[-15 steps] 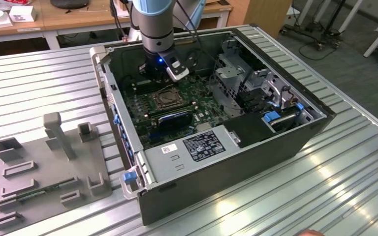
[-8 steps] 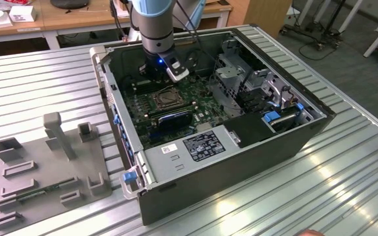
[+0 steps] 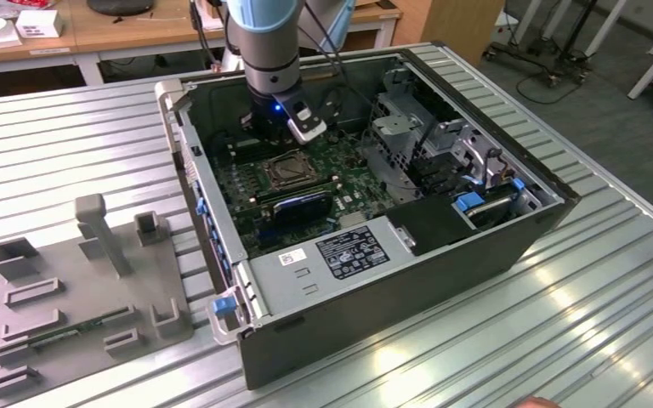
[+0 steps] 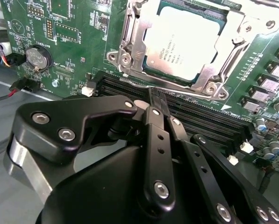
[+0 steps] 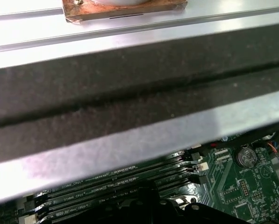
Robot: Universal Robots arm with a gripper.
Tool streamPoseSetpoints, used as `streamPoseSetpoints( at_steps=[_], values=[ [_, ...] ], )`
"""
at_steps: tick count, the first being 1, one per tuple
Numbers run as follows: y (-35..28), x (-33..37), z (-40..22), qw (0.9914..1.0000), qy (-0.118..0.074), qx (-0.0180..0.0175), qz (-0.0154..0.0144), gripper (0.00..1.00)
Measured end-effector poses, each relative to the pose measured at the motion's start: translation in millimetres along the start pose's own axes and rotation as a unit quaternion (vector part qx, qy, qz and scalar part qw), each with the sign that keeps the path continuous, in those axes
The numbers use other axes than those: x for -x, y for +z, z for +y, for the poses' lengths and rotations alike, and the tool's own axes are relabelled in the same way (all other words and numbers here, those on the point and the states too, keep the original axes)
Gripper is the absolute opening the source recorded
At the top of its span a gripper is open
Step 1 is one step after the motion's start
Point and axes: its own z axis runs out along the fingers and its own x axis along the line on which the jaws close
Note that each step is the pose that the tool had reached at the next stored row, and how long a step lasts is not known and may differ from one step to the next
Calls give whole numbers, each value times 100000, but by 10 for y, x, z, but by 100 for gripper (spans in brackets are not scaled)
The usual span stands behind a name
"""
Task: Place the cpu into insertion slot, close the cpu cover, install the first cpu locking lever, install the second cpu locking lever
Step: 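Install the first cpu locking lever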
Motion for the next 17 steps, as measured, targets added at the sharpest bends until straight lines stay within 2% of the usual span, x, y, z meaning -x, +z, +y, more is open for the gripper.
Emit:
streamPoseSetpoints(
  at_steps=[5,13,17],
  values=[
    [16,6,-1,100000,-16,15,-70,10],
    [36,80,16,100000,-16,36,-89,10],
    [37,90,18,100000,-11,21,-86,10]
  ],
)
